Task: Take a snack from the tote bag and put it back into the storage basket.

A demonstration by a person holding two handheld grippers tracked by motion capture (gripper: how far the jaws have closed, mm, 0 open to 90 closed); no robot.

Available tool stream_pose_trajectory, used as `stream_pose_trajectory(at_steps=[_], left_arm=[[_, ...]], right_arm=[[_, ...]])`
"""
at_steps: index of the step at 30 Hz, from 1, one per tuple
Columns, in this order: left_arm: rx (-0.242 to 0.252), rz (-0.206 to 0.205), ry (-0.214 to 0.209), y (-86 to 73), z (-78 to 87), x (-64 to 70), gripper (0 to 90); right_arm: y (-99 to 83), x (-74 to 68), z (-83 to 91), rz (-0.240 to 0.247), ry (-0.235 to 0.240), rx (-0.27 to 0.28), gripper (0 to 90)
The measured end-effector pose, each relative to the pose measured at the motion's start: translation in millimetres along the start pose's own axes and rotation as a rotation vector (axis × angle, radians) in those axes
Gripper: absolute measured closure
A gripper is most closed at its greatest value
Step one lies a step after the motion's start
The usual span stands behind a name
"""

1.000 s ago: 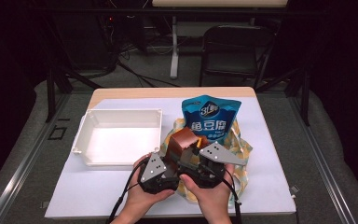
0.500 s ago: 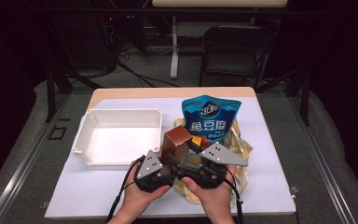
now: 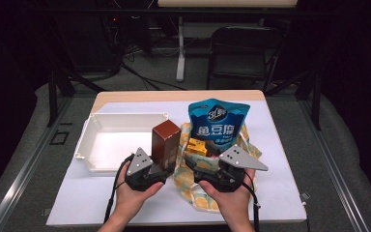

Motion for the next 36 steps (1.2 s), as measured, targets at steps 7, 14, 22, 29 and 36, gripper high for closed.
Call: stream_pose_trajectory(at_steps=[7,14,22,29,36], left_arm=[[-0.015,0.047,0.053,-4.0,16.0,-31.3,44.0],[-0.027,0.084,0.11,-10.6,29.1,-58.2,44.1],[-0.088,0.12,0.151,-23.2,22.0,-82.5,44.1],[-0.196,0.129,0.171,-28.8,8.7,-97.9,44.1],[-0.301,0.149,0.167,-30.3,-2.4,-110.3,44.1]], right_arm=[[-7.5,17.0,8.0,0.015,-0.028,-0.006,24.7],[-16.7,38.0,18.5,0.013,-0.052,0.003,25.0],[-38.4,59.9,30.7,0.027,-0.082,-0.031,25.7],[-50.0,77.1,41.7,0.019,-0.112,-0.053,26.4],[-53.4,86.2,45.8,0.009,-0.136,-0.06,27.3]])
Point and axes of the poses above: each handheld gripper's, and its own axes: z roughly backward along the jaws, y roughly out of its top, x roughly to its right, the point moved 4 cm from there along -z, roughly forward along the jaws, and after that the axes turned 1 degree about z, right-handed, at the moved point
